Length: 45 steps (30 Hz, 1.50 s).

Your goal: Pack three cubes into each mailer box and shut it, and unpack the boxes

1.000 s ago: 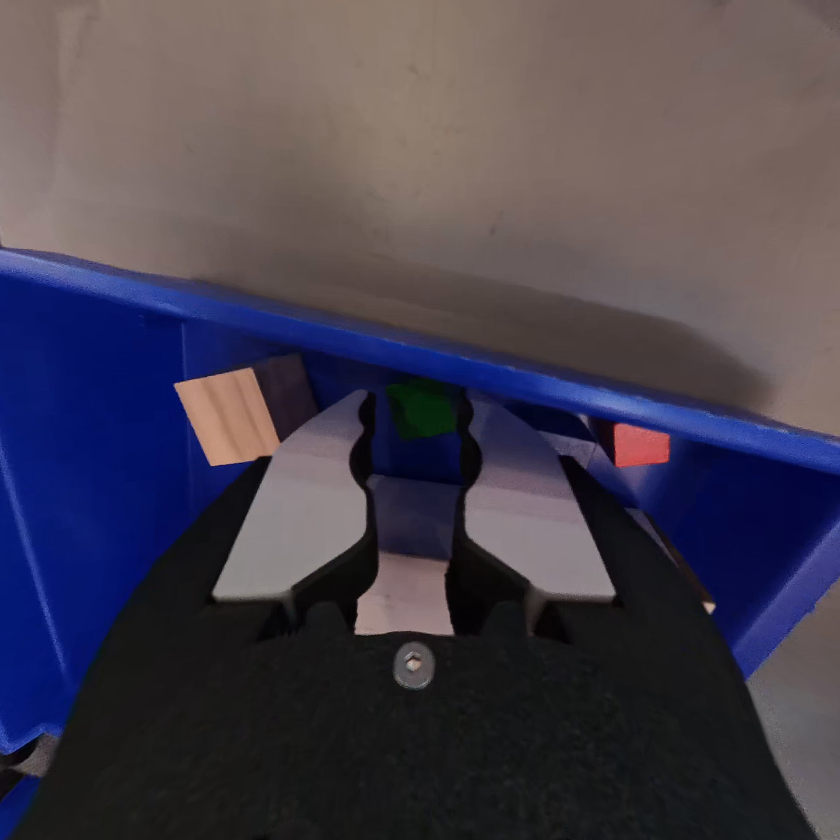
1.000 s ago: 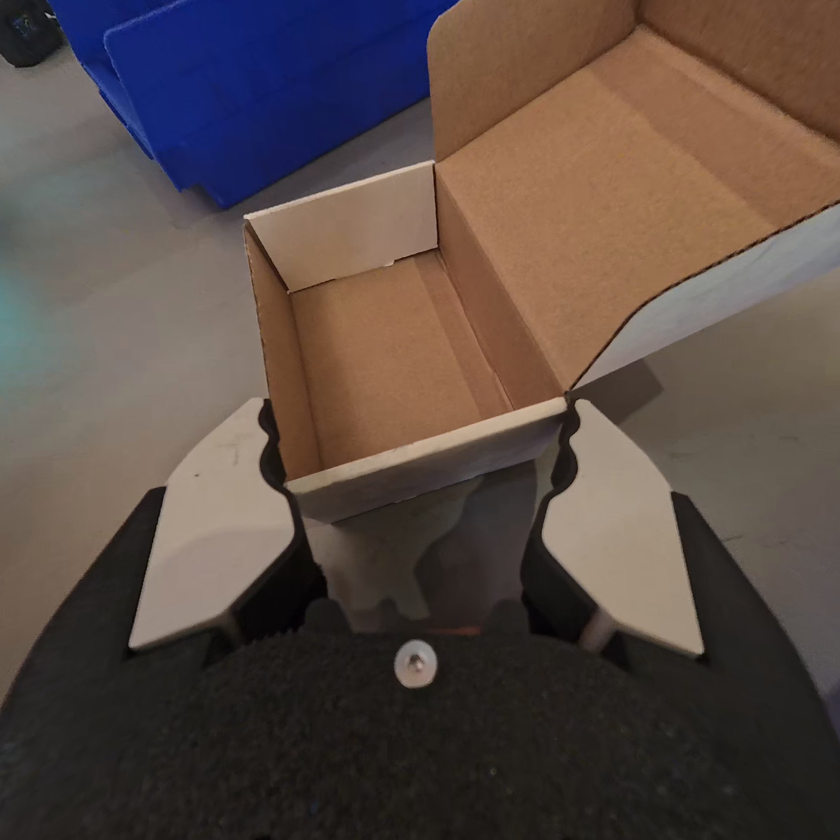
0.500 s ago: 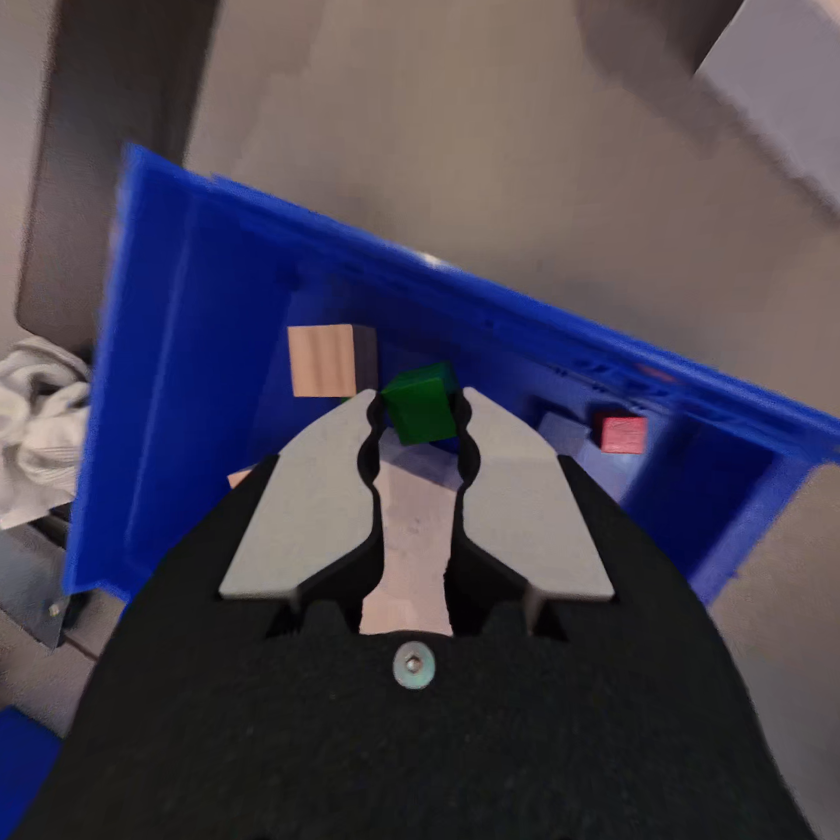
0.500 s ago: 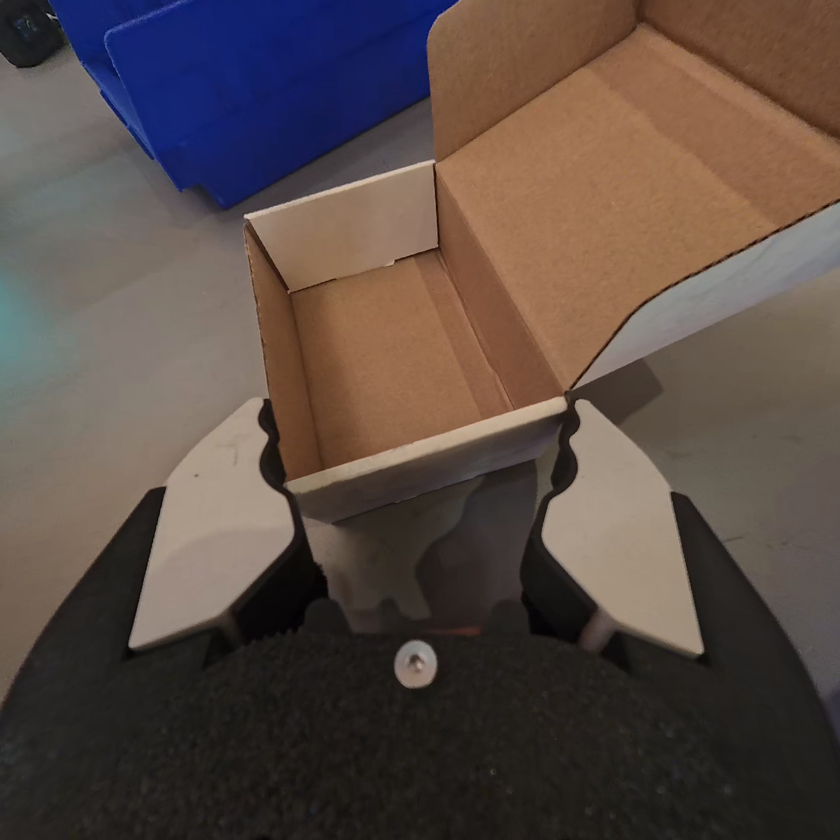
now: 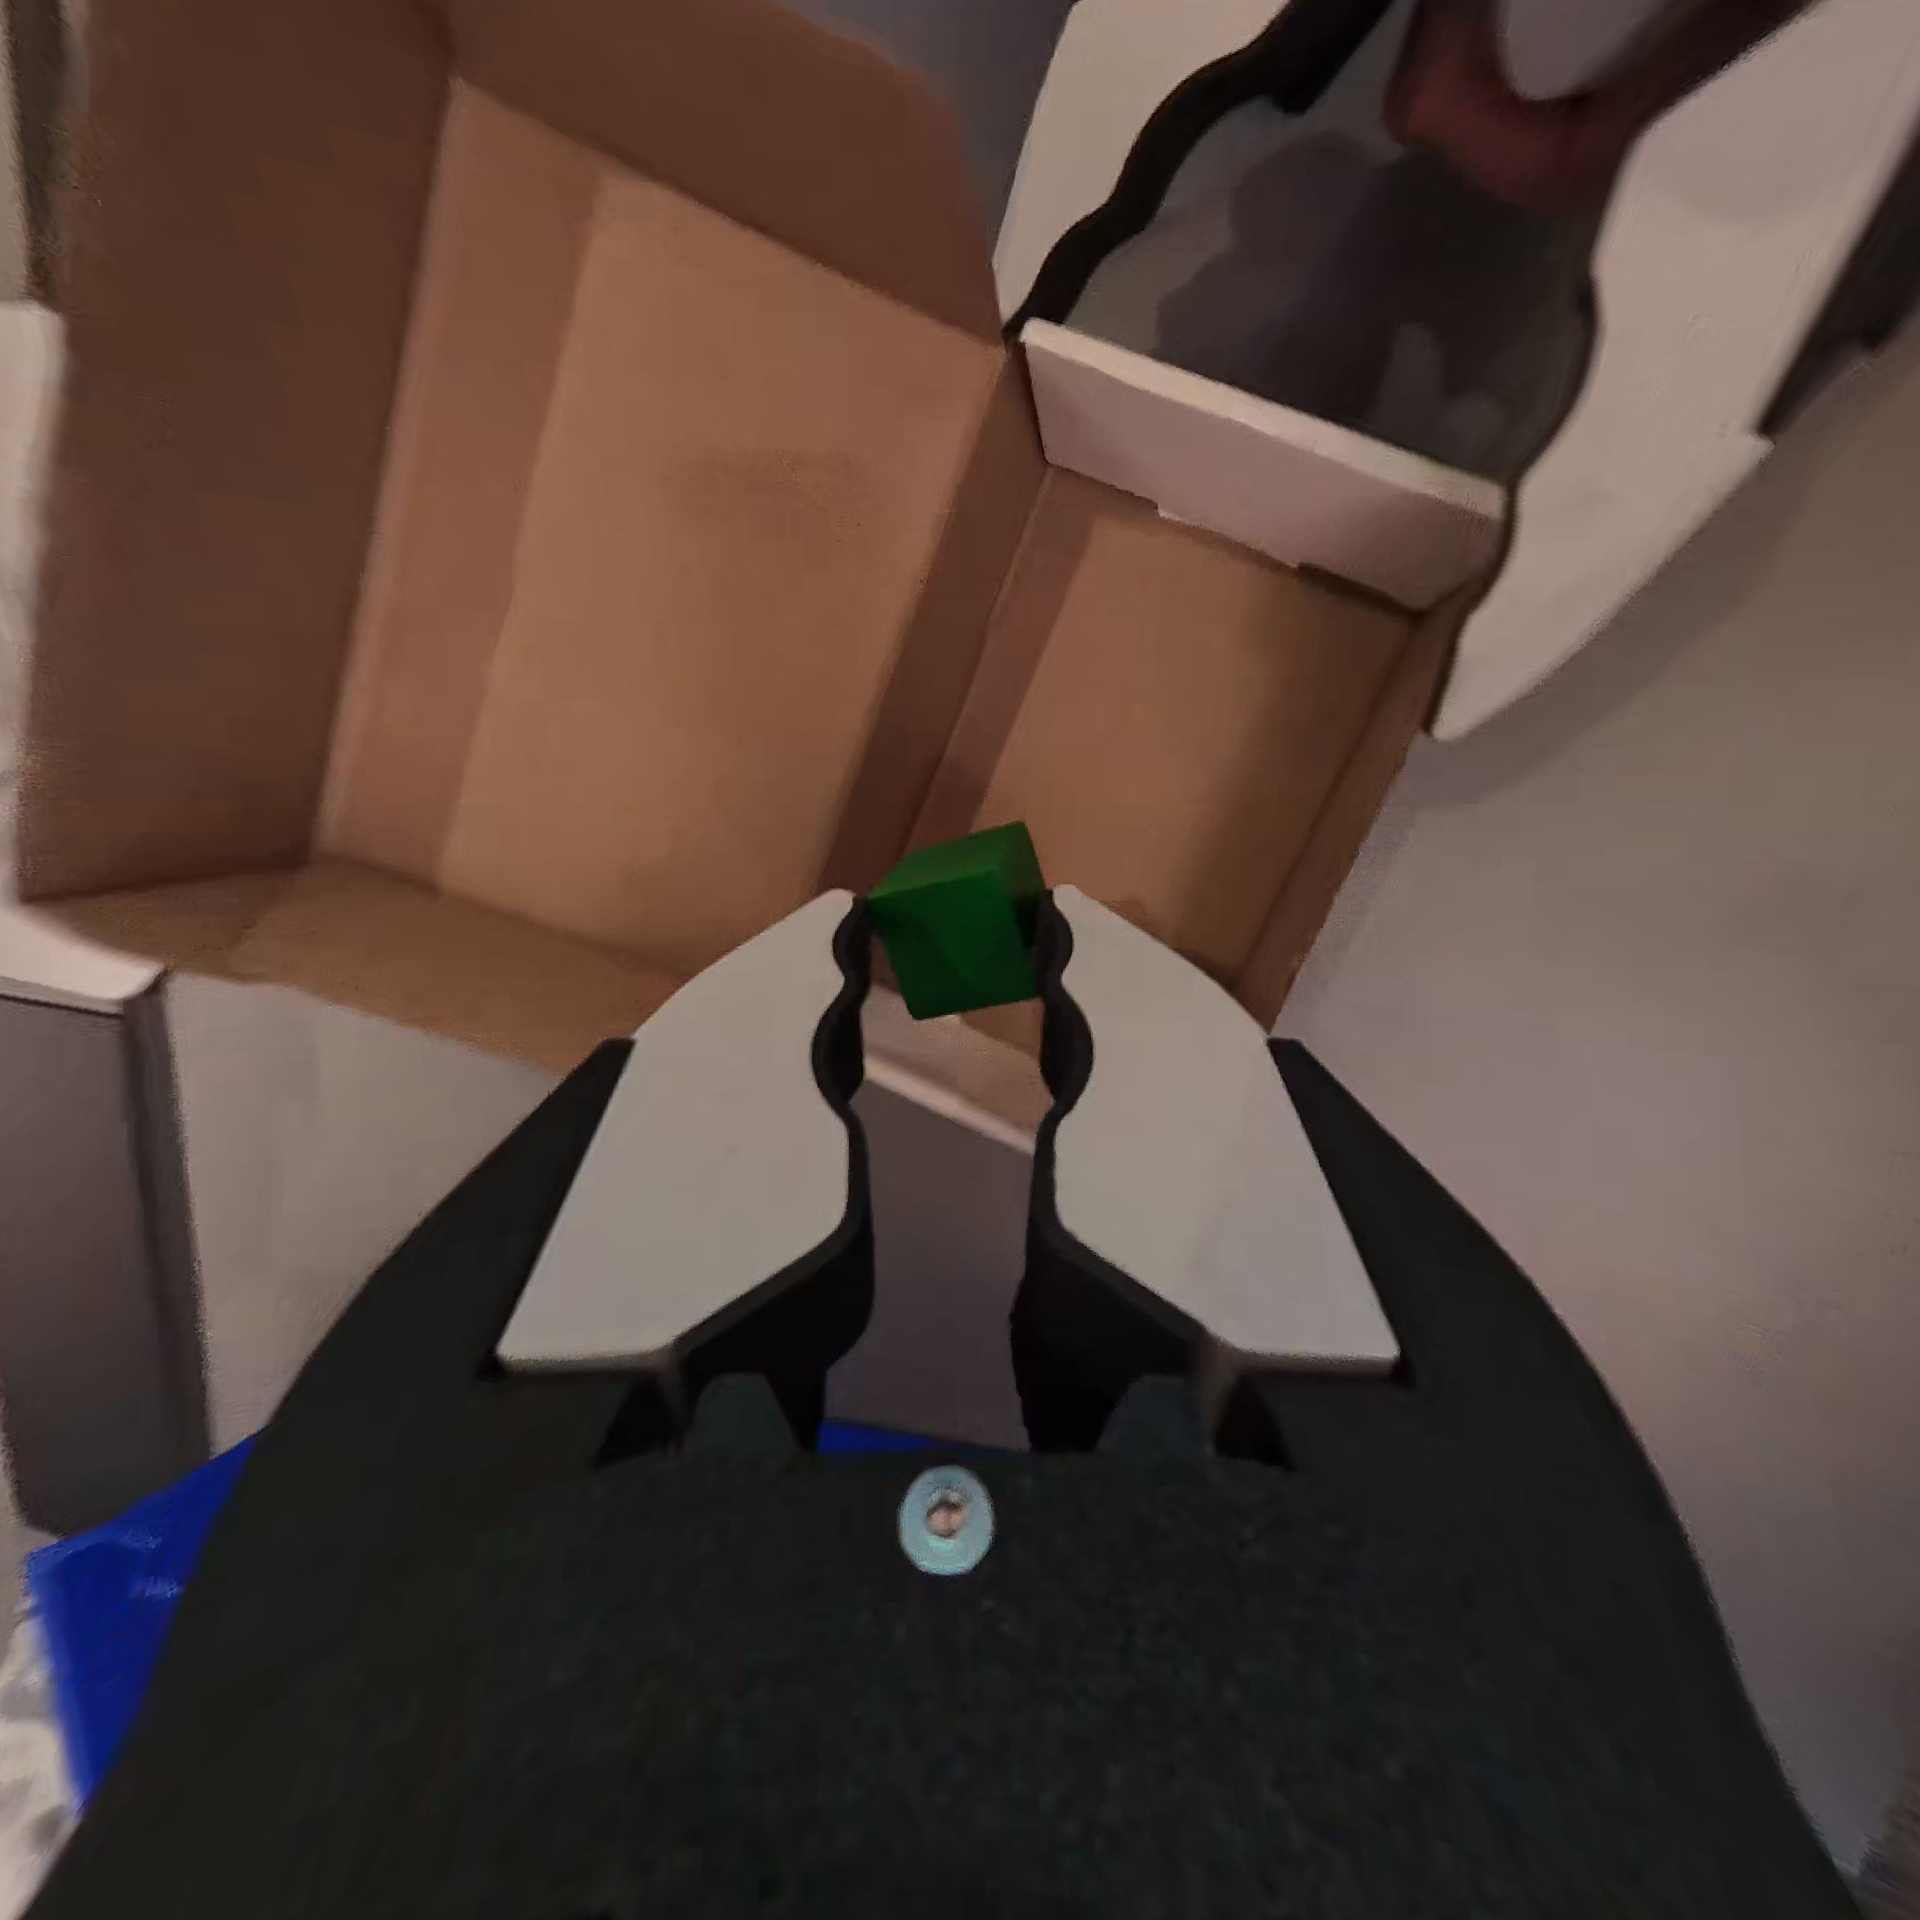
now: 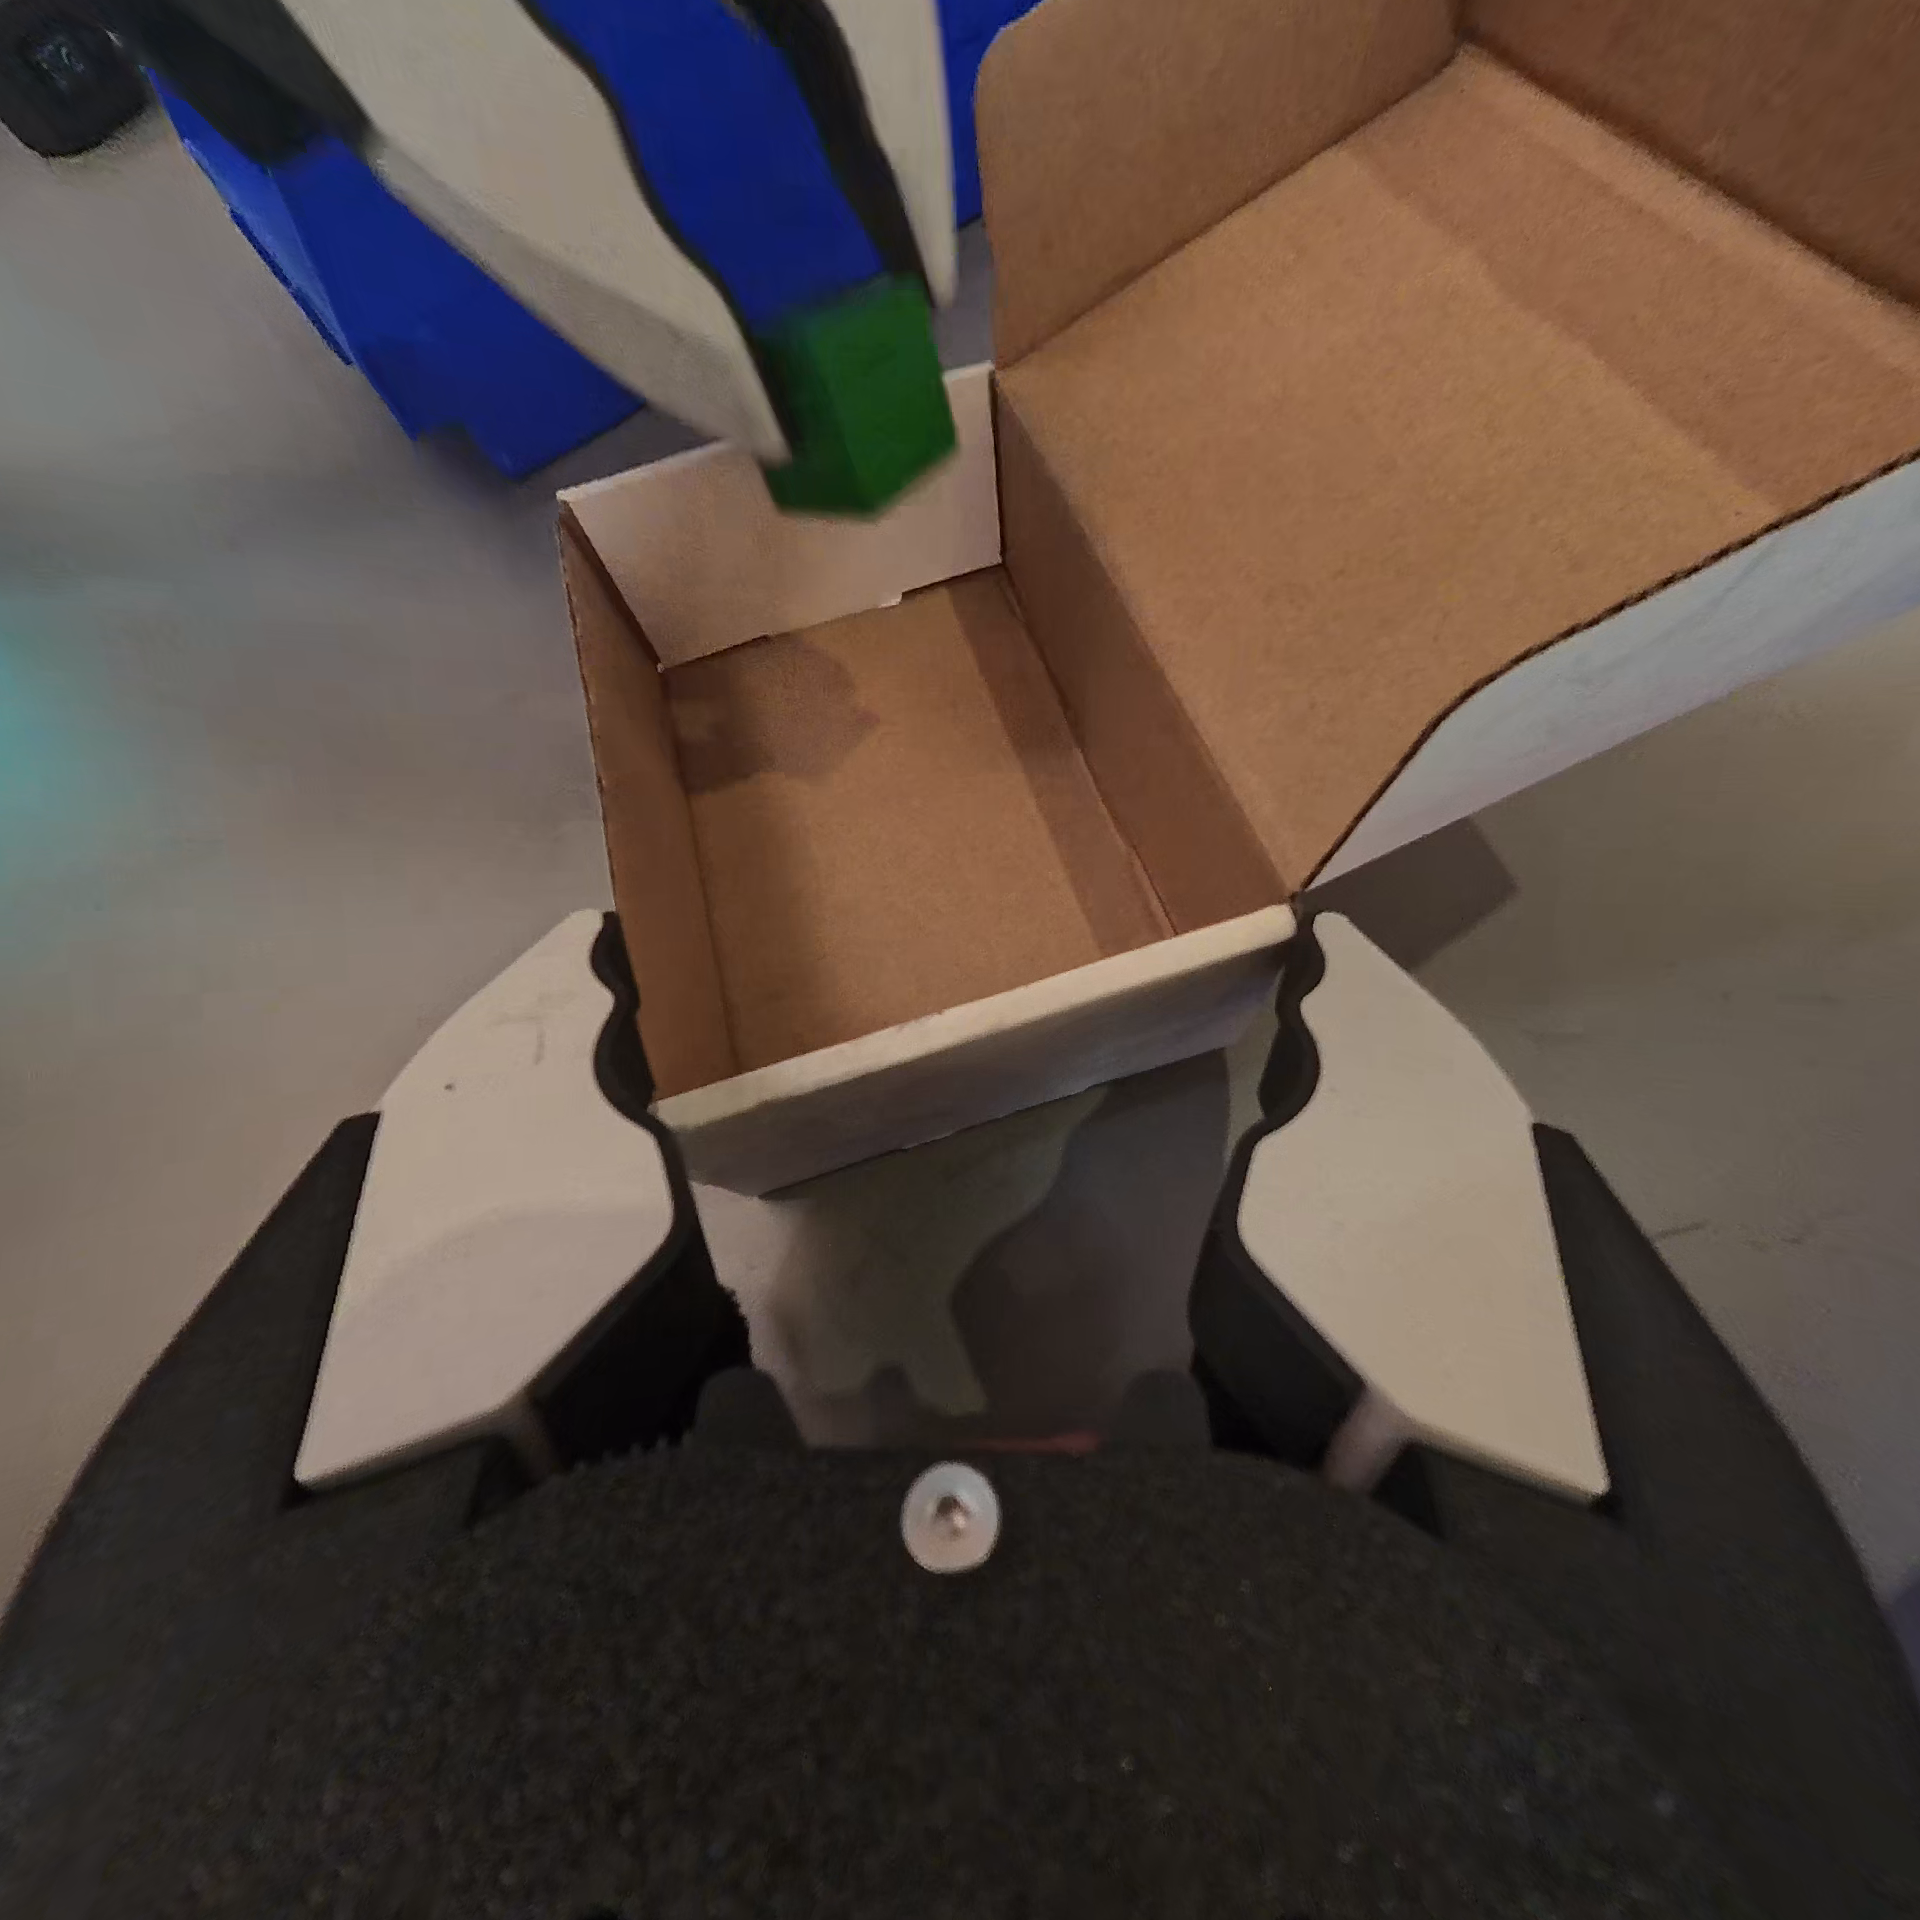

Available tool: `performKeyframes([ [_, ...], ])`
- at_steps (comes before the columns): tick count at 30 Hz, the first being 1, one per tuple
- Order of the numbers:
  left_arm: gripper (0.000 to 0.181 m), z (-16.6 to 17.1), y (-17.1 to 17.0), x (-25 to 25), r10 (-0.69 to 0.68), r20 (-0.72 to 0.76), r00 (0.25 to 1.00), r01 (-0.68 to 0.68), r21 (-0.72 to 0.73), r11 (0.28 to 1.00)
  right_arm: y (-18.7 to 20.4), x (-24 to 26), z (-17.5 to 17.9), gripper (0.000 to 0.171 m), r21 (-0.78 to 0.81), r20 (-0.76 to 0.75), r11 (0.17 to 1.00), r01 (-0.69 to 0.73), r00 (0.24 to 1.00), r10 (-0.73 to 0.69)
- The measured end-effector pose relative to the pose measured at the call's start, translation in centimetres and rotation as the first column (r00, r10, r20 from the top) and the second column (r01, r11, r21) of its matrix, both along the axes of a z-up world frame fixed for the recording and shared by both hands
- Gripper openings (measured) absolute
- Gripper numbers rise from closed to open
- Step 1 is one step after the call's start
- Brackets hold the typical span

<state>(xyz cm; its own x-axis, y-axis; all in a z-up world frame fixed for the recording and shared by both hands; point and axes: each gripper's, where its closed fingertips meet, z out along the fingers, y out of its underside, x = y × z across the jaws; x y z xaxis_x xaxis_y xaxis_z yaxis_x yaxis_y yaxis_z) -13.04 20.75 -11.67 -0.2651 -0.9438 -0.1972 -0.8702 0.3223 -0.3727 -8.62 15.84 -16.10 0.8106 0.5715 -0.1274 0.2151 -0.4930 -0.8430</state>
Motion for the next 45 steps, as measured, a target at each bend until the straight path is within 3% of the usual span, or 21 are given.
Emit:
performKeyframes([
  [5, 0.029, -4.2, -0.1, 1.0, 0.106, -0.123, 0.987, -0.103, 0.034, 0.994, 0.0, 0.0, 0.0, 0.116, 0.0, -0.002, 1.0, 0.003, 1.0, -0.003],
  [8, 0.029, -5.9, 0.7, 0.8, 0.275, -0.16, 0.948, -0.266, 0.071, 0.961, 0.0, 0.0, 0.0, 0.116, -0.006, -0.005, 1.0, 0.001, 1.0, -0.001],
  [13, 0.029, -6.3, 1.5, 0.9, 0.493, -0.144, 0.858, -0.489, 0.065, 0.87, 0.0, 0.0, -0.1, 0.116, -0.008, -0.008, 1.0, 0.003, 1.0, -0.003],
  [19, 0.029, -6.7, 1.4, 1.6, 0.576, -0.133, 0.806, -0.58, 0.012, 0.815, 0.0, 0.0, -0.1, 0.116, -0.014, -0.016, 1.0, 0.007, 1.0, -0.007],
  [22, 0.035, -4.1, 1.1, 1.9, 0.563, -0.013, 0.826, -0.561, -0.113, 0.82, 0.0, 0.0, -0.1, 0.116, -0.015, -0.011, 1.0, 0.008, 1.0, -0.008],
  [26, 0.046, 3.4, 3.0, -2.3, 0.581, 0.234, 0.779, -0.523, -0.268, 0.809, 0.0, 0.0, -0.2, 0.116, -0.022, -0.015, 1.0, 0.01, 1.0, -0.01],
  [28, 0.056, 6.6, 5.7, -6.4, 0.574, 0.33, 0.75, -0.518, -0.247, 0.819, 0.0, 0.0, -0.2, 0.116, -0.024, -0.017, 1.0, 0.009, 1.0, -0.01],
  [31, 0.049, 9.4, 10.3, -12.3, 0.513, 0.439, 0.738, -0.497, -0.16, 0.853, 0.0, 0.0, -0.2, 0.116, -0.03, -0.021, 1.0, 0.008, 1.0, -0.009],
  [37, 0.057, 3.7, 17.5, -18.8, 0.423, 0.141, 0.895, -0.429, 0.017, 0.903, 0.0, 0.0, -0.2, 0.116, -0.034, -0.019, 0.999, 0.01, 1.0, -0.011],
  [41, 0.065, -0.4, 20.3, -19.4, 0.392, -0.06, 0.918, -0.389, 0.057, 0.919, 0.1, -0.1, -0.3, 0.116, -0.035, -0.022, 0.999, 0.006, 1.0, -0.006],
  [45, 0.065, -2.9, 22.3, -18.2, 0.373, -0.148, 0.916, -0.372, 0.036, 0.927, 0.2, -0.2, -0.3, 0.116, -0.036, -0.023, 0.999, 0.001, 1.0, -0.002],
])
